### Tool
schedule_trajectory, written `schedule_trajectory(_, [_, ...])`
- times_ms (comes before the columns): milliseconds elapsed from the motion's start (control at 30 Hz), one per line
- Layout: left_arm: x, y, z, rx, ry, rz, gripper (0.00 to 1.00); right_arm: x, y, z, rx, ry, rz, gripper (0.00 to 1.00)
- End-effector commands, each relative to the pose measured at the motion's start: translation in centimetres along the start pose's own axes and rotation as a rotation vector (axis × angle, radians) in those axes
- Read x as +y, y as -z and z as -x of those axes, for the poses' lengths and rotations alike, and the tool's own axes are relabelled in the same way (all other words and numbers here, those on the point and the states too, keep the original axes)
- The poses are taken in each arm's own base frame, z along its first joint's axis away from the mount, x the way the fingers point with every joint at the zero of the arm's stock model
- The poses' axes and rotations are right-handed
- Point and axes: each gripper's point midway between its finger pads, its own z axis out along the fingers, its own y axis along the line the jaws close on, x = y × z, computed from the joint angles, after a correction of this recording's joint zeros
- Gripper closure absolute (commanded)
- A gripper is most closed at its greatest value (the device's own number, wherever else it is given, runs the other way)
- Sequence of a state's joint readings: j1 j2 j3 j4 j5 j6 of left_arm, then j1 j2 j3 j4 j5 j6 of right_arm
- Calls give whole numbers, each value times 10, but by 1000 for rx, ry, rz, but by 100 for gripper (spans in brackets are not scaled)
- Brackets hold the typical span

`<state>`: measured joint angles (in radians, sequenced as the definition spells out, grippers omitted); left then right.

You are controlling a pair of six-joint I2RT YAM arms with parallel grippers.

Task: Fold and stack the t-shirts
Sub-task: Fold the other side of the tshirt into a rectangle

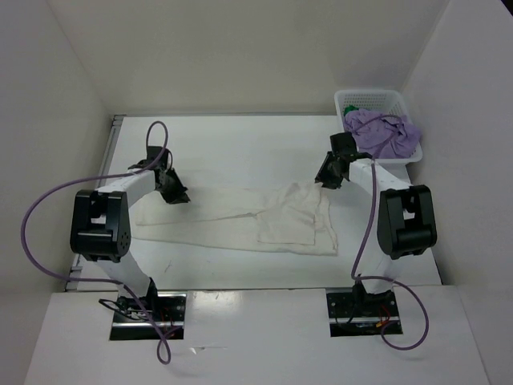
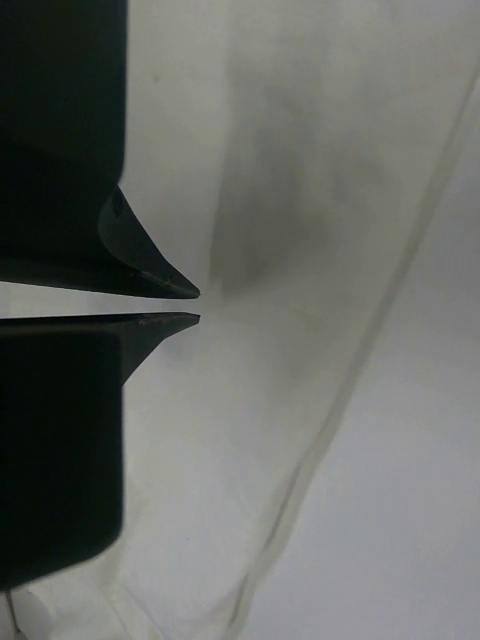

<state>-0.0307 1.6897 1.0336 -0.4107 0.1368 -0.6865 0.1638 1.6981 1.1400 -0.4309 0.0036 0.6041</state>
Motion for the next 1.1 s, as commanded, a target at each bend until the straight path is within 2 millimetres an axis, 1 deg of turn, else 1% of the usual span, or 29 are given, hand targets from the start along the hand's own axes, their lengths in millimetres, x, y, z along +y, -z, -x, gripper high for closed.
schedule_trajectory(0, [-1,-8,36,-71,55,-42,83,-22,-13,-2,40,-6,-39,63])
schedule_trajectory(33, [3,-11,40,-77,66,-39,83,-18,-17,1,39,3,-25,63])
schedule_trajectory(67, [4,-13,43,-76,74,-49,83,-19,-20,-3,55,3,-25,63])
schedule_trajectory(100, [11,-15,45,-76,92,-39,83,-15,-24,-4,75,12,-7,63])
schedule_trajectory(133, [14,-18,43,-66,95,-33,83,-11,-24,2,58,13,5,63])
schedule_trajectory(167, [16,-18,48,-79,102,-36,82,-7,-24,4,51,14,26,63])
schedule_trajectory(200, [18,-22,46,-74,103,-32,82,-7,-27,1,65,13,28,63])
schedule_trajectory(233, [21,-21,48,-77,111,-30,82,-4,-26,5,55,14,35,63])
schedule_trajectory(267, [26,-25,47,-74,121,-23,82,-5,-30,4,59,14,32,63])
schedule_trajectory(300, [28,-29,45,-63,124,-16,82,-1,-31,4,68,24,50,63])
schedule_trajectory(333, [31,-28,50,-77,132,-18,82,-3,-35,1,80,23,42,66])
schedule_trajectory(367, [36,-29,49,-73,142,-11,82,-1,-34,4,72,24,47,71])
schedule_trajectory(433, [42,-33,47,-68,153,-3,82,-5,-38,4,68,15,24,85])
schedule_trajectory(500, [51,-33,49,-74,183,4,82,-8,-39,9,45,15,7,92])
schedule_trajectory(533, [60,-34,51,-74,206,15,82,-10,-36,14,34,7,7,95])
schedule_trajectory(567, [67,-35,49,-69,221,25,82,-14,-36,17,30,-3,2,98])
schedule_trajectory(600, [70,-34,54,-82,231,24,82,-14,-36,17,30,-4,2,99])
schedule_trajectory(633, [75,-34,52,-74,245,25,82,-20,-37,21,19,-14,-15,100])
schedule_trajectory(667, [85,-34,52,-78,278,33,82,-22,-39,24,12,-14,-27,100])
schedule_trajectory(733, [93,-34,53,-85,296,39,82,-35,-39,28,9,-37,-56,100])
schedule_trajectory(767, [97,-33,55,-90,308,42,82,-35,-39,28,9,-37,-56,100])
schedule_trajectory(867, [95,-30,57,-98,315,38,82,-37,-38,28,10,-46,-71,100])
schedule_trajectory(900, [96,-30,58,-103,328,45,82,-37,-38,28,10,-46,-71,99])
schedule_trajectory(933, [92,-26,60,-109,324,28,82,-39,-41,26,18,-47,-76,97])
schedule_trajectory(967, [86,-21,65,-127,328,2,82,-39,-40,22,34,-47,-74,93])
schedule_trajectory(1000, [82,-18,67,-129,324,-15,82,-36,-37,25,24,-56,-67,77])
schedule_trajectory(1033, [77,-14,69,-135,335,-36,82,-33,-33,23,33,-57,-52,71])
schedule_trajectory(1067, [67,-2,74,-152,338,-77,81,-29,-28,27,29,-56,-36,66])
